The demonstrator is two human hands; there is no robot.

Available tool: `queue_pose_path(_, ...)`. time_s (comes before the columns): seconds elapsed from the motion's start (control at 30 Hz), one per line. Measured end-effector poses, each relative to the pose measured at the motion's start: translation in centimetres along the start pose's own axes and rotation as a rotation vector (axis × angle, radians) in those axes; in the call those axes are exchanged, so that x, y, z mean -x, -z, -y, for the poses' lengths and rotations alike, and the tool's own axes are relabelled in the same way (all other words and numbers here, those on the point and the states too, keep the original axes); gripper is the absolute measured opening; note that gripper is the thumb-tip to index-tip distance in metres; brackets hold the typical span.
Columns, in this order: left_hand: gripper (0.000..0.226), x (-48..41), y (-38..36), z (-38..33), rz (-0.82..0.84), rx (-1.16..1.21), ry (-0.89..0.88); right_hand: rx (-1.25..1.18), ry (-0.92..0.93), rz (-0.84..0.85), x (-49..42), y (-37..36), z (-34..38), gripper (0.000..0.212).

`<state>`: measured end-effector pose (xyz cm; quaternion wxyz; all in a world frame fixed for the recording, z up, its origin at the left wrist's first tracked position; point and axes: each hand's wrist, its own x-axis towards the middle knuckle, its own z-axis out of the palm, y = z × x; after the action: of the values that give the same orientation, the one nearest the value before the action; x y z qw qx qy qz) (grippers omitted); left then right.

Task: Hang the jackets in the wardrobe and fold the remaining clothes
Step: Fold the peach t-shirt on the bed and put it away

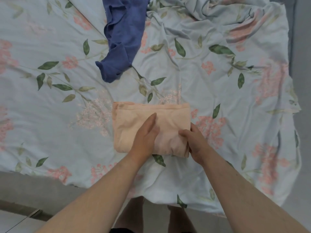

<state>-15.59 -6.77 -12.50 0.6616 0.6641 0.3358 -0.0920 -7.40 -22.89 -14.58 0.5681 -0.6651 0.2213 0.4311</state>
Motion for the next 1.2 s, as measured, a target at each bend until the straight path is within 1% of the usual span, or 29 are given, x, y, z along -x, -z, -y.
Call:
queue_pose_path(0.1, 0.03, -1.6, -1.6, -0.4, 0.022, 0.453, 0.245, -0.047, 0.001, 0.037, 0.7, -0.1, 0.7, 0.057)
queue_pose_path(0.13, 0.031, -2.2, -1.7, -0.7, 0.024, 0.553, 0.3, -0.063, -0.001, 0.044, 1.1, -0.3, 1.1, 0.061)
queue_pose_path(0.23, 0.052, -2.8, -0.7, -1.1, -0.037, 0.658, 0.378, -0.073, 0.063, 0.081, 2.4, -2.1, 2.4, 0.069)
queue_pose_path(0.27, 0.055, -2.8, -0.1, -1.0, -0.068, 0.697, 0.398, -0.06, 0.105, 0.098, 2.9, -3.1, 2.8, 0.07)
queue_pose_path(0.37, 0.048, -2.3, 2.5, -1.3, -0.159, 0.776, 0.414, -0.02, 0.222, 0.173, 3.9, -6.9, 3.8, 0.071)
queue_pose_path(0.4, 0.049, -2.0, 3.7, -1.3, -0.171, 0.808, 0.404, 0.003, 0.244, 0.191, 4.1, -8.5, 4.0, 0.075)
queue_pose_path(0.47, 0.061, -1.2, 6.4, -1.2, -0.174, 0.883, 0.371, 0.092, 0.288, 0.226, 4.3, -11.8, 4.1, 0.082)
queue_pose_path(0.53, 0.07, -0.7, 9.0, -1.1, -0.135, 0.898, 0.367, 0.144, 0.306, 0.293, 4.3, -15.0, 3.6, 0.082)
queue_pose_path(0.6, 0.069, -0.5, 11.0, -1.1, -0.073, 0.834, 0.401, 0.212, 0.286, 0.34, 4.2, -17.4, 3.1, 0.08)
queue_pose_path(0.63, 0.066, -0.5, 11.7, -1.1, -0.029, 0.816, 0.425, 0.246, 0.252, 0.348, 4.1, -18.1, 2.9, 0.074)
queue_pose_path(0.67, 0.061, -0.6, 12.2, -1.0, 0.025, 0.806, 0.458, 0.232, 0.191, 0.347, 3.9, -18.5, 2.9, 0.065)
queue_pose_path(0.7, 0.054, -0.7, 12.5, -0.9, 0.064, 0.77, 0.474, 0.165, 0.12, 0.332, 3.8, -18.5, 3.0, 0.055)
queue_pose_path(0.73, 0.045, -0.9, 12.8, -0.6, 0.064, 0.677, 0.457, 0.086, 0.073, 0.287, 3.7, -18.3, 3.0, 0.044)
queue_pose_path(0.77, 0.034, -1.3, 12.9, -0.2, 0.027, 0.52, 0.412, 0.042, 0.079, 0.2, 3.6, -17.8, 3.1, 0.033)
queue_pose_path(0.8, 0.027, -1.6, 13.0, 0.4, -0.041, 0.348, 0.356, 0.052, 0.124, 0.087, 3.4, -17.1, 3.0, 0.025)
queue_pose_path(0.83, 0.021, -1.7, 13.0, 1.0, -0.108, 0.188, 0.314, 0.1, 0.184, -0.032, 3.2, -16.3, 2.7, 0.022)
queue_pose_path(0.9, 0.012, -1.8, 12.7, 1.9, -0.225, -0.112, 0.244, 0.272, 0.268, -0.223, 2.6, -14.6, 2.0, 0.02)
queue_pose_path(0.93, 0.012, -1.8, 12.6, 2.3, -0.278, -0.24, 0.21, 0.356, 0.25, -0.264, 2.4, -14.0, 1.6, 0.024)
queue_pose_path(0.97, 0.016, -1.8, 12.5, 2.8, -0.317, -0.317, 0.19, 0.423, 0.196, -0.262, 2.2, -13.6, 1.0, 0.034)
queue_pose_path(1.0, 0.018, -1.8, 12.4, 3.2, -0.335, -0.35, 0.185, 0.464, 0.125, -0.219, 1.9, -13.5, 0.5, 0.045)
queue_pose_path(1.03, 0.018, -1.8, 12.3, 3.6, -0.331, -0.381, 0.194, 0.485, 0.066, -0.155, 1.6, -13.5, 0.1, 0.051)
queue_pose_path(1.1, 0.023, -1.8, 12.2, 4.1, -0.3, -0.447, 0.21, 0.451, 0.008, -0.047, 1.4, -14.1, -0.9, 0.05)
queue_pose_path(1.13, 0.026, -1.7, 12.1, 4.4, -0.286, -0.433, 0.22, 0.409, 0.011, -0.032, 1.2, -14.3, -1.4, 0.049)
queue_pose_path(1.2, 0.032, -1.4, 11.9, 4.4, -0.259, -0.256, 0.269, 0.342, 0.044, -0.062, 1.1, -14.5, -2.2, 0.046)
